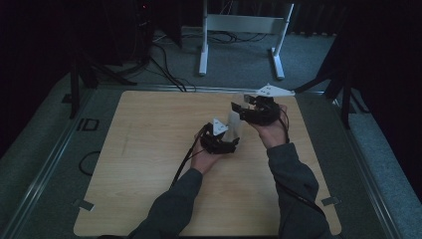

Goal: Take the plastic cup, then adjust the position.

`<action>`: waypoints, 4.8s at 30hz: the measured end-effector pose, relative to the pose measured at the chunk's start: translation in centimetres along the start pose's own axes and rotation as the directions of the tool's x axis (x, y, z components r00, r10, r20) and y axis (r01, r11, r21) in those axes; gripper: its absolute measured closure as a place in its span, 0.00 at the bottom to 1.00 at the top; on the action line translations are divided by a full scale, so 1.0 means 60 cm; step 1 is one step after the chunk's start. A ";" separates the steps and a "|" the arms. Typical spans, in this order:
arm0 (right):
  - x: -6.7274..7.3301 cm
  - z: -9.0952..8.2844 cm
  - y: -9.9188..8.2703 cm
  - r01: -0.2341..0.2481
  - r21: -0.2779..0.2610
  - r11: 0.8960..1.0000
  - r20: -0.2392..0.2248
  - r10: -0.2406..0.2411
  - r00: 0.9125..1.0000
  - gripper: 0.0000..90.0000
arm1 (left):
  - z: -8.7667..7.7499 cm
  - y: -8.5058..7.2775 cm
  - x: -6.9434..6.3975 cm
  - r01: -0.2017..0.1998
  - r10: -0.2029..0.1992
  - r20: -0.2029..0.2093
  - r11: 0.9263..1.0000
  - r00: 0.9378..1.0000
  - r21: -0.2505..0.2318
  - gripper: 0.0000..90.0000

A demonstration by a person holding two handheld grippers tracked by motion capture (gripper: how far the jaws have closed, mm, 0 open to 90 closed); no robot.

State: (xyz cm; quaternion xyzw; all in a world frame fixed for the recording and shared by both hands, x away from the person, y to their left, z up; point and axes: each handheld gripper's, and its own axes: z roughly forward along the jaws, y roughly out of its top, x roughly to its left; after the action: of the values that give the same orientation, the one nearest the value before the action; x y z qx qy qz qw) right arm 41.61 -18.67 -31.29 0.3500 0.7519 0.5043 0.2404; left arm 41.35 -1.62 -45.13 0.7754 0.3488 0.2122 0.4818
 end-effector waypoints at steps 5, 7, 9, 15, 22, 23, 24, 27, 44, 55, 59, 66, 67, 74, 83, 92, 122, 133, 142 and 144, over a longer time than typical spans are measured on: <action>-0.001 -0.006 0.005 -0.002 -0.008 1.000 -0.001 0.002 1.000 0.46 | -0.010 0.004 0.003 0.002 -0.002 -0.001 1.000 1.000 -0.016 0.23; -0.002 -0.009 0.007 -0.004 -0.011 1.000 0.000 0.004 1.000 0.46 | -0.013 0.004 0.004 0.003 -0.003 0.003 1.000 1.000 -0.016 0.23; -0.003 -0.011 0.008 -0.007 -0.014 1.000 -0.002 0.007 1.000 0.46 | -0.016 0.005 0.005 0.007 -0.006 0.013 1.000 1.000 -0.020 0.23; -0.007 -0.018 0.011 -0.017 -0.024 1.000 -0.008 0.017 1.000 0.46 | -0.023 0.005 0.005 0.005 -0.005 0.012 0.999 1.000 -0.034 0.23; -0.006 -0.029 0.015 -0.010 -0.034 0.999 -0.005 0.010 1.000 0.46 | -0.032 0.004 0.005 0.016 -0.015 0.019 0.999 1.000 -0.041 0.23; -0.006 -0.030 0.016 -0.007 -0.036 0.999 -0.003 0.007 1.000 0.46 | -0.034 0.003 0.004 0.013 -0.012 0.018 0.999 1.000 -0.042 0.23; -0.006 -0.033 0.017 -0.008 -0.038 0.999 -0.004 0.008 1.000 0.46 | -0.034 0.003 0.004 0.013 -0.012 0.017 0.999 1.000 -0.043 0.23; -0.005 -0.040 0.017 -0.010 -0.041 0.999 -0.005 0.009 1.000 0.46 | -0.037 0.003 0.004 0.011 -0.010 0.013 0.999 1.000 -0.041 0.23; -0.017 -0.082 0.006 -0.012 -0.044 0.999 0.028 0.013 1.000 0.46 | -0.057 -0.007 0.008 0.013 -0.013 -0.001 0.999 1.000 -0.042 0.24; -0.026 -0.100 -0.015 -0.034 -0.030 0.999 0.066 0.036 0.997 0.46 | -0.068 -0.014 0.007 0.030 -0.030 -0.005 0.998 1.000 -0.062 0.25; -0.032 -0.108 -0.029 -0.052 -0.025 0.998 0.081 0.054 0.995 0.46 | -0.074 -0.014 0.006 0.026 -0.027 -0.002 0.997 1.000 -0.069 0.25; -0.037 -0.114 -0.051 -0.062 -0.010 0.998 0.099 0.063 0.993 0.46 | -0.079 -0.022 0.006 0.041 -0.041 0.001 0.996 0.999 -0.078 0.25; -0.038 -0.115 -0.060 -0.068 -0.006 0.998 0.097 0.068 0.993 0.46 | -0.082 -0.023 0.006 0.040 -0.040 0.004 0.996 0.999 -0.077 0.25; -0.033 -0.107 -0.093 -0.099 0.015 0.995 0.091 0.098 0.991 0.46 | -0.093 -0.026 0.000 0.036 -0.036 0.006 0.995 0.999 -0.092 0.25; -0.024 -0.090 -0.135 -0.170 0.027 0.985 0.069 0.167 0.984 0.46 | -0.100 -0.026 -0.013 0.028 -0.024 0.037 0.995 0.999 -0.099 0.25; -0.011 -0.078 -0.167 -0.238 0.016 0.971 0.020 0.238 0.971 0.46 | -0.104 -0.025 -0.025 0.008 -0.002 0.063 0.994 0.998 -0.106 0.26; -0.008 -0.057 -0.240 -0.362 0.042 0.931 -0.024 0.363 0.931 0.46 | -0.090 -0.034 -0.047 -0.033 0.042 0.157 0.998 0.987 -0.060 0.39; -0.009 -0.057 -0.247 -0.381 0.034 0.924 -0.021 0.382 0.924 0.46 | -0.082 -0.037 -0.056 -0.046 0.054 0.145 0.997 0.988 -0.054 0.31; -0.012 -0.059 -0.249 -0.417 0.024 0.909 -0.052 0.418 0.907 0.46 | -0.073 -0.041 -0.067 -0.089 0.097 0.164 0.995 0.982 -0.055 0.29; -0.012 -0.060 -0.250 -0.427 0.024 0.904 -0.060 0.427 0.902 0.46 | -0.070 -0.041 -0.071 -0.107 0.113 0.161 0.993 0.980 -0.051 0.27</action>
State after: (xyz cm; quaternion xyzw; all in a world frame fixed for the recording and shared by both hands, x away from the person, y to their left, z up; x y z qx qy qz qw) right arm 35.25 -25.07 -43.86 0.4911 0.6669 0.5518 0.0983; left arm 34.89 -1.52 -45.45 0.7980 0.2602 0.1816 0.5123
